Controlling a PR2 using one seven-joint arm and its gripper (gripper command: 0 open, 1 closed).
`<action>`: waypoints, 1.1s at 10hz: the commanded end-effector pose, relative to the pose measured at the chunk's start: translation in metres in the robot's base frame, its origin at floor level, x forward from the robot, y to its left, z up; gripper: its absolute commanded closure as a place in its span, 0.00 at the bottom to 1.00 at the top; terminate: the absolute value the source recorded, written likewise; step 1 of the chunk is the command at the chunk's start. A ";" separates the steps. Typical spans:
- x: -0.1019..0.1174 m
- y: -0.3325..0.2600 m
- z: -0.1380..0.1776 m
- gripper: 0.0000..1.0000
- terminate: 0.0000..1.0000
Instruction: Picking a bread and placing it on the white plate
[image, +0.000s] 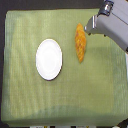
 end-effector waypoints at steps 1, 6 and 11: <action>0.031 0.047 -0.038 0.00 0.00; 0.041 0.075 -0.080 0.00 0.00; 0.044 0.087 -0.113 0.00 0.00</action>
